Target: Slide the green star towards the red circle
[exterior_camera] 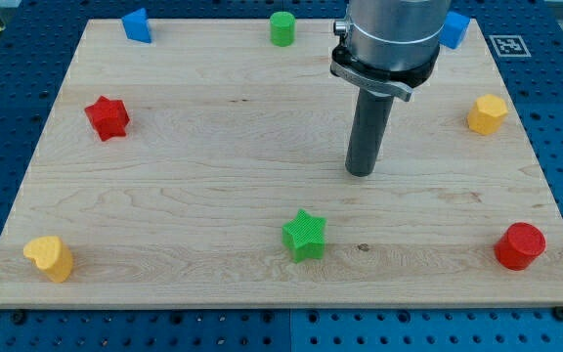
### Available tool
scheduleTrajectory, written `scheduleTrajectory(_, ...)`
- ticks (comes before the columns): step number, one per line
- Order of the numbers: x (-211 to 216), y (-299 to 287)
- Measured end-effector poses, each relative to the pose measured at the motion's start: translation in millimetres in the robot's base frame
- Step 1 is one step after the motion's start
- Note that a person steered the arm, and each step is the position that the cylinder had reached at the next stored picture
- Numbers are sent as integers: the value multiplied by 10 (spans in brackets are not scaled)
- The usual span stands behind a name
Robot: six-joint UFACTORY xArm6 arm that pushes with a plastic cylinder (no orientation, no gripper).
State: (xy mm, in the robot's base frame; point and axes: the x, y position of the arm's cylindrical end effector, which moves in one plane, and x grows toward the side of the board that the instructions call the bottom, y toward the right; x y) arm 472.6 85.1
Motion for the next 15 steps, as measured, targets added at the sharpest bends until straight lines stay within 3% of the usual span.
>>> scheduleTrajectory(2,7,-144)
scheduleTrajectory(7,384,-1201)
scheduleTrajectory(8,525,-1229)
scheduleTrajectory(9,1117,-1267)
scheduleTrajectory(10,1190,-1265)
scheduleTrajectory(12,853,-732)
scheduleTrajectory(15,924,-129)
